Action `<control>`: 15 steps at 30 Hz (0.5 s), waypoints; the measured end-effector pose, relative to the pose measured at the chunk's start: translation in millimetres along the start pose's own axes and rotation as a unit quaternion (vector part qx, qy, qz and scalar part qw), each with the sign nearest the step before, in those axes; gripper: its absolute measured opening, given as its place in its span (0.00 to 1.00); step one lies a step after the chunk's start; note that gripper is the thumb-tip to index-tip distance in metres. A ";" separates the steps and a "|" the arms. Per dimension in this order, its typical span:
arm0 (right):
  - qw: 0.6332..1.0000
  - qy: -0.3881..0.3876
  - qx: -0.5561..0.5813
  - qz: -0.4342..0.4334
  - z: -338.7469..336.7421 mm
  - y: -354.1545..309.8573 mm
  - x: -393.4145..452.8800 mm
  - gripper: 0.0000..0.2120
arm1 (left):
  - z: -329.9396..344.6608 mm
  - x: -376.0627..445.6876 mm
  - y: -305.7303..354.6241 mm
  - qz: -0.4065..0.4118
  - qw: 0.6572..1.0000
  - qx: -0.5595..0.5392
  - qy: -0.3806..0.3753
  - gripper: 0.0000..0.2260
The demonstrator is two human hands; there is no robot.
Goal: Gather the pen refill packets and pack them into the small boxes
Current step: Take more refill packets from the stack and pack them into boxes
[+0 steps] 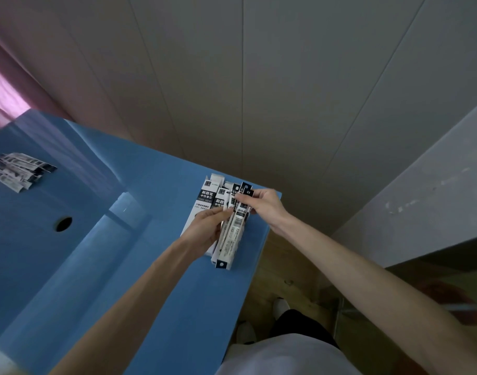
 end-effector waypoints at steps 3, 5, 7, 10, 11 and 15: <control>1.000 0.028 -0.004 -0.014 -5.8 -3.6 -0.4 0.05 | -3.5 1.4 0.9 0.006 1.000 -0.002 0.021 0.13; 0.998 0.049 -0.011 -0.027 -11.6 -7.6 -0.7 0.06 | -8.3 0.4 2.8 0.016 0.998 0.023 0.064 0.14; 0.997 0.067 0.012 -0.027 -21.0 -11.8 -1.8 0.07 | -12.0 -2.4 8.8 0.045 0.990 0.064 0.115 0.13; 0.995 0.087 0.052 -0.019 -40.4 -18.3 -4.6 0.06 | -17.2 -0.6 10.9 0.056 0.979 0.105 0.165 0.13; 0.994 0.092 0.057 -0.020 -45.6 -20.2 -5.3 0.06 | -16.3 0.4 10.8 0.051 0.979 0.106 0.166 0.13; 0.994 0.097 0.051 -0.022 -49.9 -20.5 -5.5 0.06 | -1.1 3.0 7.6 0.020 0.987 0.093 0.128 0.09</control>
Point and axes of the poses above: each hand's wrist, its own x-axis towards the middle knuckle, its own z-axis out of the palm, y = z × x, the point moved 9 cm from there along x, towards the middle knuckle, and after that the axes turned 1 degree about -x, right-handed, at the moved point
